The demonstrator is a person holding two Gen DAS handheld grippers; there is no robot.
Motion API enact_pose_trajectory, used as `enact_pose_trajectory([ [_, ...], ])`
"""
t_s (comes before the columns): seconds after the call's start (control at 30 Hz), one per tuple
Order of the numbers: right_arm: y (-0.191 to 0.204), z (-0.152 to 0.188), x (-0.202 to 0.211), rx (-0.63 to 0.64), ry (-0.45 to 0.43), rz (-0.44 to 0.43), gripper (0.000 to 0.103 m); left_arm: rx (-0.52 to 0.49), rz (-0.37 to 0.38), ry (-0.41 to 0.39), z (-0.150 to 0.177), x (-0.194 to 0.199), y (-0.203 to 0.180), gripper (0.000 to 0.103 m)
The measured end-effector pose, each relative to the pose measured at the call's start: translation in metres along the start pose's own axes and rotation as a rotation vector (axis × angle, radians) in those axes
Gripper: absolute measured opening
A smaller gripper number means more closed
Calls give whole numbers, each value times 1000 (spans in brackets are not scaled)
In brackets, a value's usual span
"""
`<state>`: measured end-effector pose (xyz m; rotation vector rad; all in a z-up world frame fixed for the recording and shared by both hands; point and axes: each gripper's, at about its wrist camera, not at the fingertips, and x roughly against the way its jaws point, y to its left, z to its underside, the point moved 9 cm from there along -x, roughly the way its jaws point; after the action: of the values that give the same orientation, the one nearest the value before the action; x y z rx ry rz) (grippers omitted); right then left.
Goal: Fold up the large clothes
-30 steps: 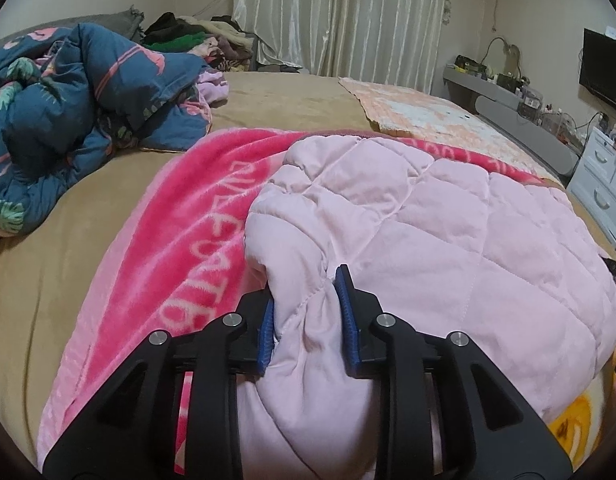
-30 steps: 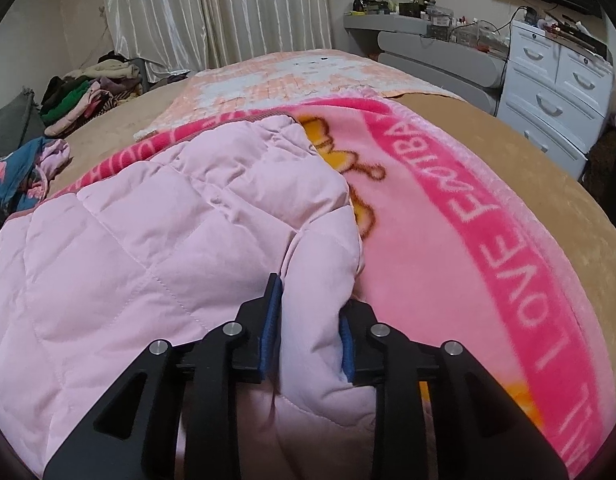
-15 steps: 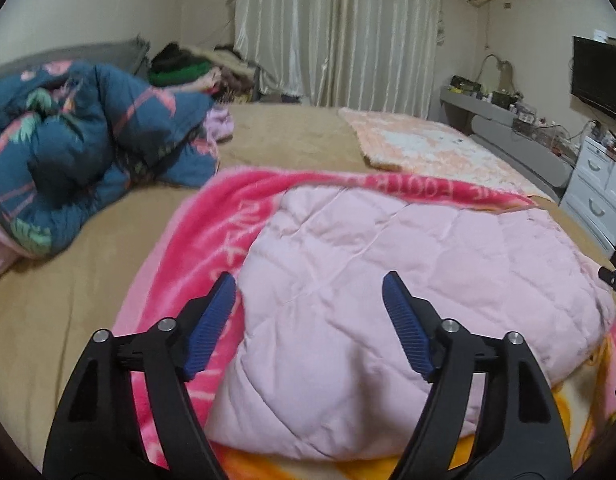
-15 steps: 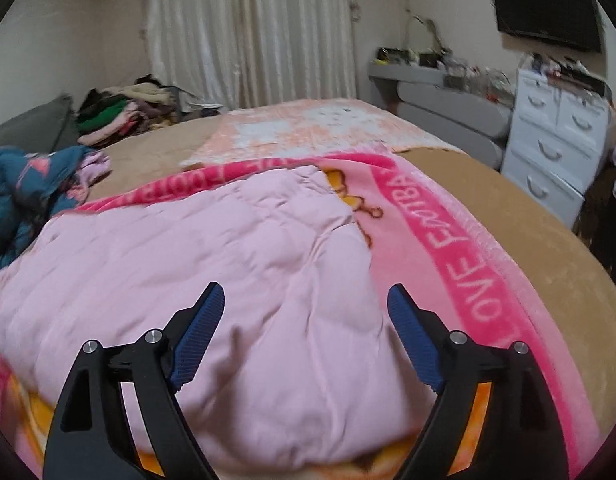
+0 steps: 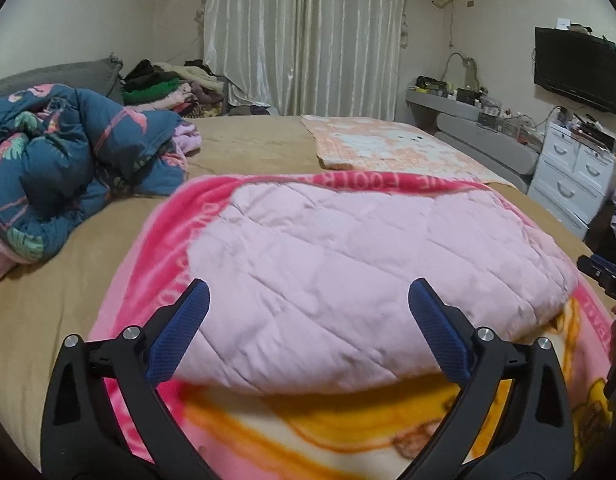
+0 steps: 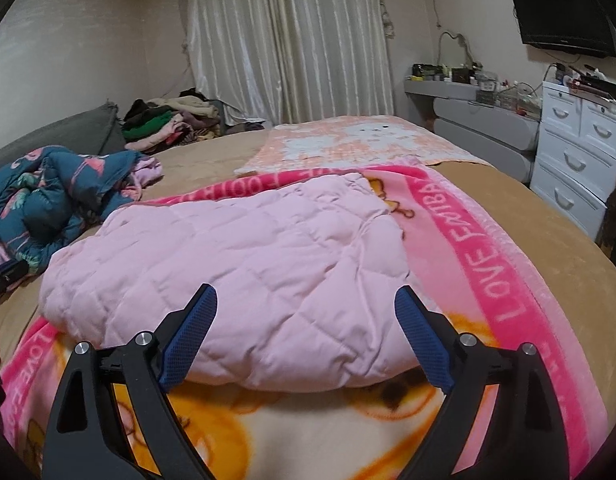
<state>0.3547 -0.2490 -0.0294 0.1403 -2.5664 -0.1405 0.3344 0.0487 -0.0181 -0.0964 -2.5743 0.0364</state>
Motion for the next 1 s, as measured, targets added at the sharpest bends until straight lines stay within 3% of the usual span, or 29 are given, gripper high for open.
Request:
enact_pose_trajectory([
  [0.23,30,10,-2,87,24,-31,90,-29,69,57,27,-7,-36,93],
  [0.37,47,10,-24,110,70,-52,90,34,134,97,34,-24,-55,93],
  [0.7,71,7,-94,153,209,-53,90,-1,99,172,50,-67,-42,93],
  [1.0,72,15,-148,147,314,-67,99,-14,108,197,50,-84,-41,95],
])
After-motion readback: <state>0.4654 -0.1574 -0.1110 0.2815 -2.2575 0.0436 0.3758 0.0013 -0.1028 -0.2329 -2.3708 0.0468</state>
